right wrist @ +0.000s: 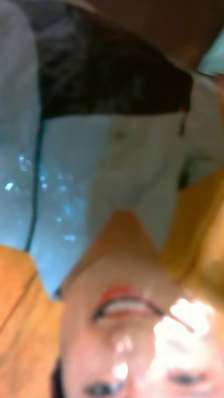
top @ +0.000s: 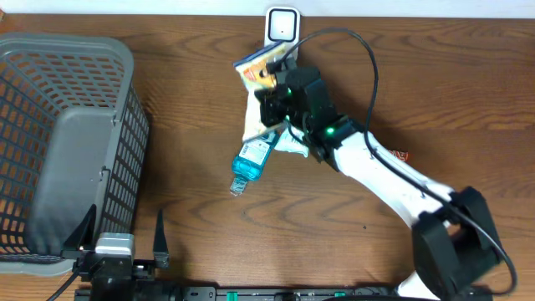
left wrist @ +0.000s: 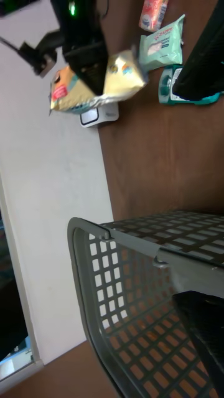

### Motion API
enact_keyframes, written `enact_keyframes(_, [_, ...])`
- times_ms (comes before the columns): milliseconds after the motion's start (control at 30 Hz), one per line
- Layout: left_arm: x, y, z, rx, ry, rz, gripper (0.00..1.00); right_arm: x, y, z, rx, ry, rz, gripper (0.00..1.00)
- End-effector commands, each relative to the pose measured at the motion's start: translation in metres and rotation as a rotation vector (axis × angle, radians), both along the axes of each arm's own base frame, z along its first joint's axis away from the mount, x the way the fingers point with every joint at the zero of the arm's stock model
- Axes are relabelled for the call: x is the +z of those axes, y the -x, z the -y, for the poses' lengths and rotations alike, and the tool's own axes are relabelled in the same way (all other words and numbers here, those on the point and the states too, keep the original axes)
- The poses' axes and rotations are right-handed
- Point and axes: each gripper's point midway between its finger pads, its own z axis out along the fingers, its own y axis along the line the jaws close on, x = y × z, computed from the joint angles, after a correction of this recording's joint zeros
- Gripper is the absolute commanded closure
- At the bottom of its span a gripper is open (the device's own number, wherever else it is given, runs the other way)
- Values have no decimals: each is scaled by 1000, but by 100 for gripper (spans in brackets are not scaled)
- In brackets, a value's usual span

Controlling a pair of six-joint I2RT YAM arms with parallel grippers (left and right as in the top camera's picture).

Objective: Scan the item barcode
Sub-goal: 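Hold the snack bag up against the white scanner with the right gripper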

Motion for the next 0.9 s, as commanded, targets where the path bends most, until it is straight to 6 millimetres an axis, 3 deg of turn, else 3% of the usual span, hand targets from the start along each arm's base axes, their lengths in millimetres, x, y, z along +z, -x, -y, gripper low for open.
enact_keyframes(0, [0, 0, -3, 16, -7, 3, 2, 5, -48, 2, -67, 45, 87, 99])
enact_keyframes(233, [0, 0, -3, 17, -8, 1, 2, 19, -149, -3, -163, 66, 205, 99])
enact_keyframes(500, [-5, 0, -3, 5, -132, -13, 2, 8, -253, 13, -288, -68, 340, 99])
enact_keyframes(867, [-5, 0, -3, 5, -132, -12, 2, 6, -262, 18, -332, -66, 351, 99])
